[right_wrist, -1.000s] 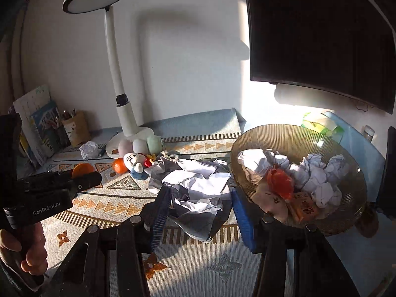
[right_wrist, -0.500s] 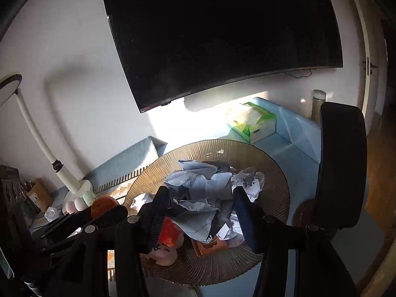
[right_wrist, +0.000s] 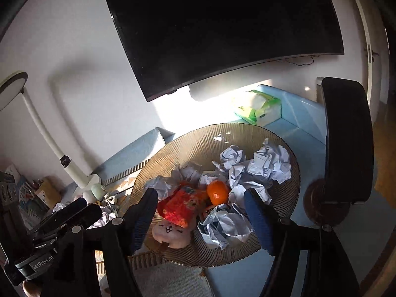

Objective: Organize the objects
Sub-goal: 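Move both tools back over the desk toward the Hello Kitty plush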

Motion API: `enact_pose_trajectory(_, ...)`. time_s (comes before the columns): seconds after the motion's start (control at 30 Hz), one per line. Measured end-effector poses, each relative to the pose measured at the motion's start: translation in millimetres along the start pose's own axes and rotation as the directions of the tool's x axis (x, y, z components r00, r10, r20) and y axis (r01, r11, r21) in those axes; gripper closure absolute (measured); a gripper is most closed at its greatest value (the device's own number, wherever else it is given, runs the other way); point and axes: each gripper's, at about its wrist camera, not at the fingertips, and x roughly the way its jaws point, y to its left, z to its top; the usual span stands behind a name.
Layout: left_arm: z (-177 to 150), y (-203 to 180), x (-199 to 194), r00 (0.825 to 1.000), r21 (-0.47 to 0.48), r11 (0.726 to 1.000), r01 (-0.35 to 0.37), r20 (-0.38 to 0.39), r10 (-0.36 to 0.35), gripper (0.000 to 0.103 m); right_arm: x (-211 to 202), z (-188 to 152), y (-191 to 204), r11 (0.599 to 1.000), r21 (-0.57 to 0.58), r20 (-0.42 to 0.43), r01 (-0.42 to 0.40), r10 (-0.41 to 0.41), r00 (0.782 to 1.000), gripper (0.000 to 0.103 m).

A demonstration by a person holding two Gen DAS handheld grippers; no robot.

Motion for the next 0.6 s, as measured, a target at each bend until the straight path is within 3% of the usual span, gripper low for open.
enact_pose_trajectory(0.13,-6.4,23.5,-56.3,0.991,-0.013,0.994,-0.108,0.080,0.108,0.027,-11.8,-7.1,60.5,0.989,-0.110,0.019,-0.097,0.099,0.995,0.033)
enact_pose_trajectory(0.23,-16.2,45.3,-91.5,0.977,-0.046,0.982,-0.182,0.099,0.186,0.027,-9.1,-20.1,105.9,0.971,-0.177,-0.012,-0.162,0.162,0.987,0.033)
enact_pose_trajectory(0.3,-28.3,61.7,-109.3,0.955,-0.075,0.960,-0.270,0.105,0.277,0.027,-0.1,-32.2,131.7,0.956,-0.207,-0.046,-0.206,0.201,0.978,0.033)
enact_pose_trajectory(0.37,-42.5,81.2,-119.5,0.926,-0.107,0.929,-0.354,0.102,0.364,0.020,13.0,-50.0,156.5,0.942,-0.241,-0.082,-0.233,0.219,0.972,0.033)
enact_pose_trajectory(0.47,-66.6,112.3,-119.4,0.864,-0.134,0.863,-0.486,0.072,0.498,0.018,31.9,-80.7,185.6,0.919,-0.313,-0.099,-0.239,0.219,0.971,0.034)
enact_pose_trajectory(0.5,-74.7,122.1,-115.5,0.853,-0.141,0.849,-0.509,0.053,0.520,0.018,38.3,-90.1,191.9,0.911,-0.336,-0.100,-0.240,0.219,0.971,0.034)
enact_pose_trajectory(0.6,-95.2,144.5,-102.2,0.853,-0.184,0.839,-0.511,0.005,0.521,0.018,52.6,-107.1,198.5,0.901,-0.364,-0.099,-0.236,0.214,0.972,0.034)
